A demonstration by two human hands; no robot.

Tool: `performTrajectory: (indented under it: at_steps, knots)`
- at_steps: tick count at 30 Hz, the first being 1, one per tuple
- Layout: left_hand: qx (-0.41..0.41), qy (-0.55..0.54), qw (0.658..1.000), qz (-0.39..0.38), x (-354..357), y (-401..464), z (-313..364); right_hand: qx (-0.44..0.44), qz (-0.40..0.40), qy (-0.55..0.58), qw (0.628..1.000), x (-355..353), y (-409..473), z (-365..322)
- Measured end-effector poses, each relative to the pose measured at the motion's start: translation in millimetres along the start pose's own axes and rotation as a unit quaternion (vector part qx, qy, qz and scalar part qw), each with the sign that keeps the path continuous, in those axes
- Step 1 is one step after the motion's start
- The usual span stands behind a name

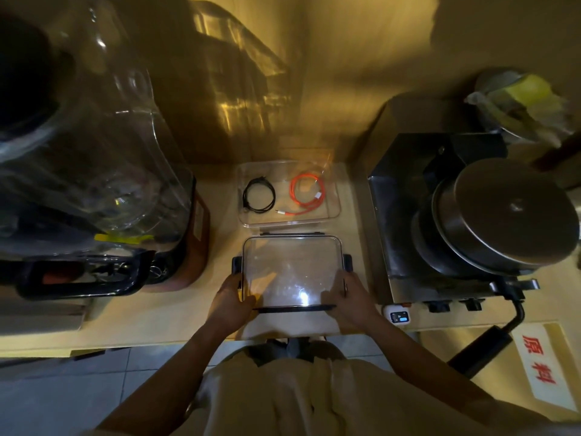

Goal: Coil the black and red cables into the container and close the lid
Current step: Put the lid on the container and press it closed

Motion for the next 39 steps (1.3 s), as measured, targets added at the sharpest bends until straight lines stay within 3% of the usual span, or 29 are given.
performTrajectory:
  at_steps: [6,11,25,39]
  knots:
    - [-0.021,-0.05,0.999,0.005,-7,4,0,0.024,0.005,0.054,0.998,0,5,5]
    - [-0.042,-0.115,0.992,-0.019,-12,4,-2,0.046,0.004,0.179,0.983,2,4,4]
    - [-0.081,-0.181,0.98,-0.022,-17,13,-14,0.091,0.042,0.27,0.958,8,2,10]
    - [-0.015,-0.251,0.968,-0.023,-20,-22,0,0.125,0.079,0.395,0.907,4,-27,31]
Point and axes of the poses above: each hand's wrist, its own y-axis towards the middle knuckle, its own x-axis out of the palm, z = x × y, the point moved 5 cm from there along y, towards the middle knuckle, and after that the axes turned 2 degrees about x, right-handed, at the moved point
